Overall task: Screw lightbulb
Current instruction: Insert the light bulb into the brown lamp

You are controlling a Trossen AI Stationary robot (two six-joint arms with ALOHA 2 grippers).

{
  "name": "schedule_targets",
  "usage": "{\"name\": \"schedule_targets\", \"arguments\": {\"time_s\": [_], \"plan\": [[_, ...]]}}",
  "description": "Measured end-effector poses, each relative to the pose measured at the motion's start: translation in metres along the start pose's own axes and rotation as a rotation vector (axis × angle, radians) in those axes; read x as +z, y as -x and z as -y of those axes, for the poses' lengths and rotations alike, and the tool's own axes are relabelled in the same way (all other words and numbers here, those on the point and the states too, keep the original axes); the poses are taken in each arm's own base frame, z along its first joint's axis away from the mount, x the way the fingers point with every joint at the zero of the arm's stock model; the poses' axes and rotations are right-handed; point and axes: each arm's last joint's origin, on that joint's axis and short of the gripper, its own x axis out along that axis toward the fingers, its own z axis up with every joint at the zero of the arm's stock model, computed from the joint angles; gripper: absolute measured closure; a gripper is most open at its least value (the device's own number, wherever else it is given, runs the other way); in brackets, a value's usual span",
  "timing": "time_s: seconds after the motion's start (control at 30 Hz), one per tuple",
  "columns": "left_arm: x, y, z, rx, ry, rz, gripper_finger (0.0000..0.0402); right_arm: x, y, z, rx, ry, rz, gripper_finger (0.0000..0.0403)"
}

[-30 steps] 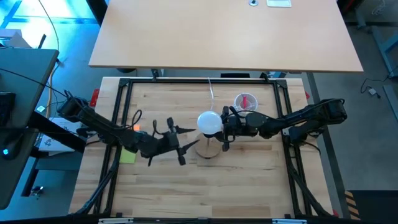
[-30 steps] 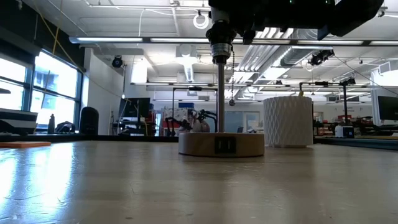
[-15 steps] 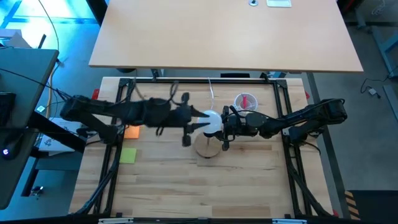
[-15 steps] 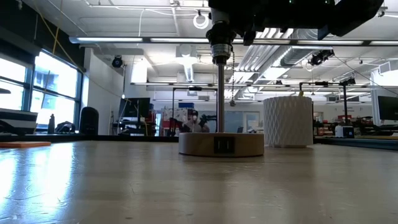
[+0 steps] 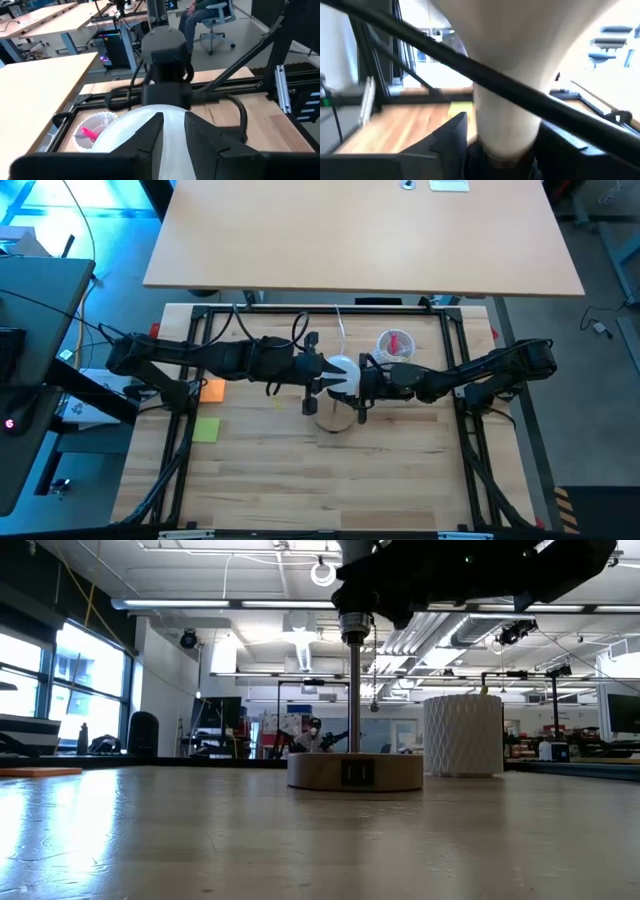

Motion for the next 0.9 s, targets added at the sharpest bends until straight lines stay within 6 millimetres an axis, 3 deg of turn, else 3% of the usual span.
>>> {"name": "schedule_targets", "arguments": {"time_s": [0.3,0.9], "plan": [[-0.001,0.0,0.005,-0.002,-0.002,-0.008,0.0335,0.03,0.017,0.001,-0.003,0.002,0.087,0.0176],[-0.003,0.002,0.009,0.016,0.0,-0.034,0.0336,0.023,0.015,0.003,0.14,-0.009,0.019,0.0177]]}}
